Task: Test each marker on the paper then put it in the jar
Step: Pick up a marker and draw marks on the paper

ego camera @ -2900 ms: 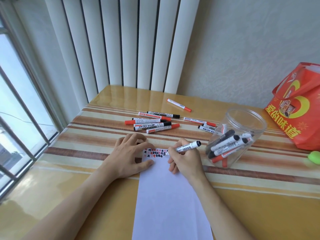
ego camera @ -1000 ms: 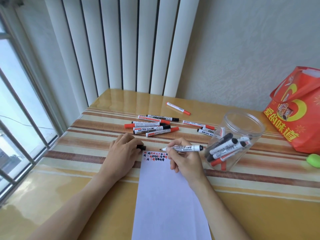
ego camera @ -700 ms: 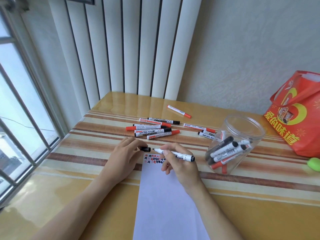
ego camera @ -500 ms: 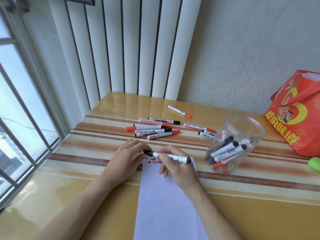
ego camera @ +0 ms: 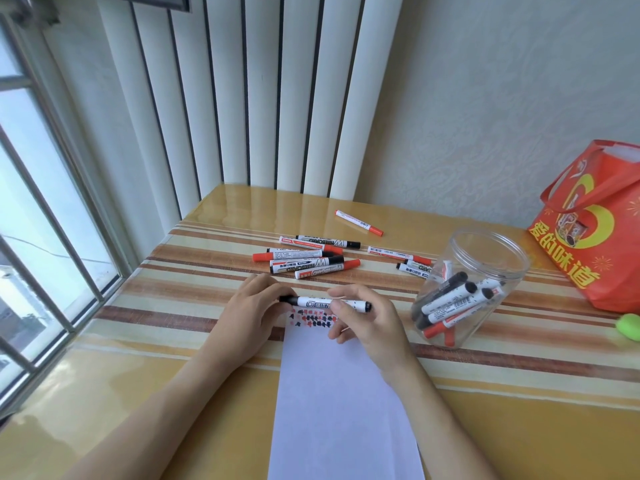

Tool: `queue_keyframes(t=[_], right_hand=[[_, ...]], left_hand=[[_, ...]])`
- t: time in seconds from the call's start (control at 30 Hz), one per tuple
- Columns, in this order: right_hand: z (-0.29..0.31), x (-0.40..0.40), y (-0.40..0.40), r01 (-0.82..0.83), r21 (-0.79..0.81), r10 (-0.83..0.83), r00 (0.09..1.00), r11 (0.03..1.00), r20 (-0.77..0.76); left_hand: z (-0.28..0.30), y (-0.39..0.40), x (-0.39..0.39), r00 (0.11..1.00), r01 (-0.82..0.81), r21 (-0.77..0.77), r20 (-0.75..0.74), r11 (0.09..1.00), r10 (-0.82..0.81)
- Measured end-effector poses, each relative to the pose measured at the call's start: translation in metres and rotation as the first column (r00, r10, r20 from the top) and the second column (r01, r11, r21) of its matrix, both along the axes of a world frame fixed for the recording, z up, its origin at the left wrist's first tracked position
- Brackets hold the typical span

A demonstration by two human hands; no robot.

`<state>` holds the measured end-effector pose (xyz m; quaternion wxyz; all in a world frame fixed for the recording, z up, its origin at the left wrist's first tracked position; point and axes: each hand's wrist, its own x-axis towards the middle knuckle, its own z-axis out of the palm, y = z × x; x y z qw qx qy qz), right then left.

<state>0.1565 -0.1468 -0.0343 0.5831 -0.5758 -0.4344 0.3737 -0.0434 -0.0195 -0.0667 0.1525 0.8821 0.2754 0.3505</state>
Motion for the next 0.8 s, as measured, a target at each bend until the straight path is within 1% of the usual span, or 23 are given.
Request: queue_keyframes(t=[0.03,0.07,0.1,0.17,0.27,0.37,0.6,0.8], right_hand=[[-0.003,0.002,0.001,0.044,0.007,-0.044,0.996,0.999,0.076],[-0.007,0.005,0.002,0.081,0.021,-0.083,0.978,0.997,0.189],[-0.011,0.006,0.003,0.093,0.041,-0.101,0.944,0.995,0.314],[-0.019,0.007,0.004,0.046,0.075,-0.078,0.85,0.996,0.521],[-0.023,0.004,0.005,0.014,0.11,-0.083,0.755,0.994,0.651],[-0.024,0.003,0.007,0.032,0.15,-0.126,0.725,0.988,0.677],[-0.024,0.005,0.006,0.026,0.113,-0.096,0.725,0.993,0.682],[-0.021,0.002,0.005,0.054,0.106,-0.112,0.729,0.993,0.676]], left_hand=[[0.001,0.0,0.0,1.0,-0.012,0.003,-0.01,1.0,0.012],[0.001,-0.001,0.0,1.0,-0.014,0.009,-0.025,1.0,0.014],[0.002,-0.002,0.001,0.999,-0.011,0.01,-0.044,1.0,0.011],[0.002,-0.002,0.001,0.998,0.001,-0.001,-0.064,1.0,-0.001],[0.001,0.0,0.001,0.995,0.038,-0.046,-0.094,0.998,-0.043],[0.002,0.0,-0.001,0.992,0.069,-0.074,-0.101,0.995,-0.076],[0.003,-0.001,-0.002,0.995,0.071,-0.059,-0.066,0.996,-0.075],[0.001,0.0,-0.002,0.997,0.071,-0.052,-0.037,0.996,-0.073]])
